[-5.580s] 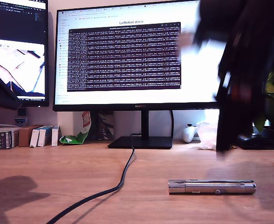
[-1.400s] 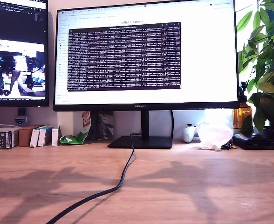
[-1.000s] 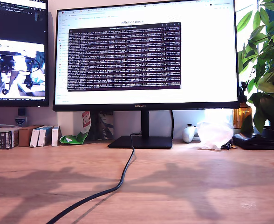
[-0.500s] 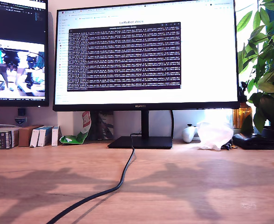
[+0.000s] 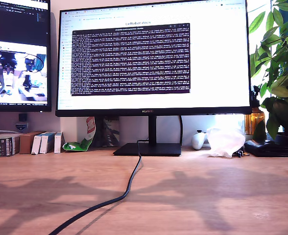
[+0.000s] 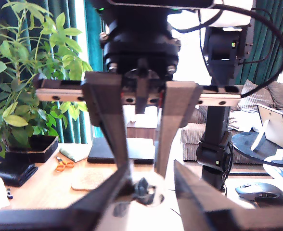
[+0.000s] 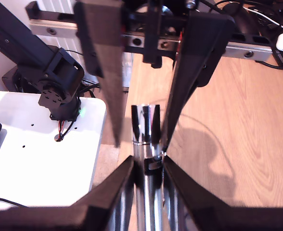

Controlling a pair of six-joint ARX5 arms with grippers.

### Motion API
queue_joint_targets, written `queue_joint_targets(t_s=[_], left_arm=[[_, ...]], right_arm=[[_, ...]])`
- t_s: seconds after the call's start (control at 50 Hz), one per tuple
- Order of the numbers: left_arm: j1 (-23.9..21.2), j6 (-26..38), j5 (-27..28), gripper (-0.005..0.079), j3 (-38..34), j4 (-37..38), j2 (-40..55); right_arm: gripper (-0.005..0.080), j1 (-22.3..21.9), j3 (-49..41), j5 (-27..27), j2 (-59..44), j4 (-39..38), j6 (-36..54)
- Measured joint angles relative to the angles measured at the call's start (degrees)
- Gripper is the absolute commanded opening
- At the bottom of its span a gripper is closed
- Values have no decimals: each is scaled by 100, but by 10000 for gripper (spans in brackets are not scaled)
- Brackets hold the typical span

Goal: Pick the metallic laser pointer with your right arm, pass it to your left arm, then place it down to the left side of the table

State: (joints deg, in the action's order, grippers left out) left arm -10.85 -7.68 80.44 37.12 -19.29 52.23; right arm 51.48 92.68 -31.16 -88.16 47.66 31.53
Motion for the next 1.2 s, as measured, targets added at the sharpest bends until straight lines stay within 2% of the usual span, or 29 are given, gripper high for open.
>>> queue_joint_targets(t_s=[0.16,0.2,0.22,0.3,0.42,0.48,0.88,0.94,0.96,1.12,1.16,1.2], left_arm=[[4,39,-48,36,0,-2,0],[4,81,-46,-23,0,-2,0],[4,81,-39,-23,0,-2,0],[11,186,4,-23,0,-2,0],[13,225,15,-23,0,-2,0],[13,306,26,-23,0,-2,0],[11,619,-136,-23,0,227,0],[11,619,-275,-24,0,433,0],[11,870,-315,-24,0,507,0],[7,1414,-859,-24,0,1246,0],[7,1596,-1016,-23,0,1419,0],[7,1742,-1217,-24,0,1600,0]], right_arm=[[-11,0,0,2,0,2,-22],[-5,0,0,2,0,2,-22],[3,0,0,2,0,2,-22],[74,0,0,2,0,-2,-22],[252,0,2,2,0,-7,-22],[287,0,0,2,0,-4,-20],[327,-2,0,4,7,-70,-20],[327,-2,2,24,35,-63,-20],[327,-2,2,31,59,-66,-20],[323,-94,0,160,382,-39,-17],[304,-133,0,177,483,-17,-20],[250,-181,0,179,605,28,-17]])
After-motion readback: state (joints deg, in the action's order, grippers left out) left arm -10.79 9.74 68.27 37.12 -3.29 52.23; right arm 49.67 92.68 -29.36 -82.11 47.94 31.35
